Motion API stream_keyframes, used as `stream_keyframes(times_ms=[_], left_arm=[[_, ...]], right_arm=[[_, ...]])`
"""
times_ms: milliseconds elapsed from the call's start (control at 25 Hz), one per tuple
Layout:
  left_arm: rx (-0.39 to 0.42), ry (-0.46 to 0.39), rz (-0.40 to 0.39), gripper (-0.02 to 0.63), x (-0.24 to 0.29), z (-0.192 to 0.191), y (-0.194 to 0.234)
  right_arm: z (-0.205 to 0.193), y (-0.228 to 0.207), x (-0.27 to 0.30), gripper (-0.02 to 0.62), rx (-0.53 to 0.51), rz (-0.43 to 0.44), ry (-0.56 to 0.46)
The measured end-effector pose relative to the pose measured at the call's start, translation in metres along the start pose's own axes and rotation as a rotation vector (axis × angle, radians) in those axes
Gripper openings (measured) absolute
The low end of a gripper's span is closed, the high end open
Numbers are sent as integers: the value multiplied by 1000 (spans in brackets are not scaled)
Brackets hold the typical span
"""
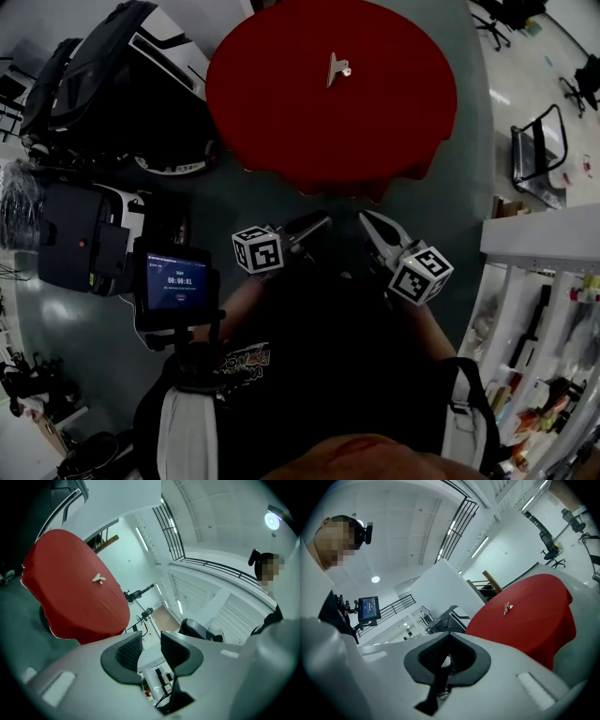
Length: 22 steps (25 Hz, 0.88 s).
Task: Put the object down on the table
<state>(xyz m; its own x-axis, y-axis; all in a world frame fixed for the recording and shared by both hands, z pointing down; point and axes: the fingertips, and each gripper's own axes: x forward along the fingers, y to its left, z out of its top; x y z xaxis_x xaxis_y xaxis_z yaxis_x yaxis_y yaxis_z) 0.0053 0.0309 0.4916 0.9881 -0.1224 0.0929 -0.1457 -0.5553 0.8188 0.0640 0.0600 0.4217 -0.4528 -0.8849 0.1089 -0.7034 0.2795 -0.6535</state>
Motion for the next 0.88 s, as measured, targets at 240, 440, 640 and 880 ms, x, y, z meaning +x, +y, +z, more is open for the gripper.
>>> stream_keyframes(times_ms=[240, 440, 640, 880], left_arm=[[-17, -36, -10, 135, -29, 67, 50], [-8, -53, -15, 135, -46, 112, 83], [-14, -82, -5, 135, -49, 113, 91], [-34, -148, 39, 135, -67, 129, 115]], right_arm=[[11, 2, 86, 5, -17, -18, 13], [21, -3, 143, 8, -13, -28, 14], [24, -17, 147, 38, 9, -37, 22], [39, -101, 161, 41, 31, -185, 13]])
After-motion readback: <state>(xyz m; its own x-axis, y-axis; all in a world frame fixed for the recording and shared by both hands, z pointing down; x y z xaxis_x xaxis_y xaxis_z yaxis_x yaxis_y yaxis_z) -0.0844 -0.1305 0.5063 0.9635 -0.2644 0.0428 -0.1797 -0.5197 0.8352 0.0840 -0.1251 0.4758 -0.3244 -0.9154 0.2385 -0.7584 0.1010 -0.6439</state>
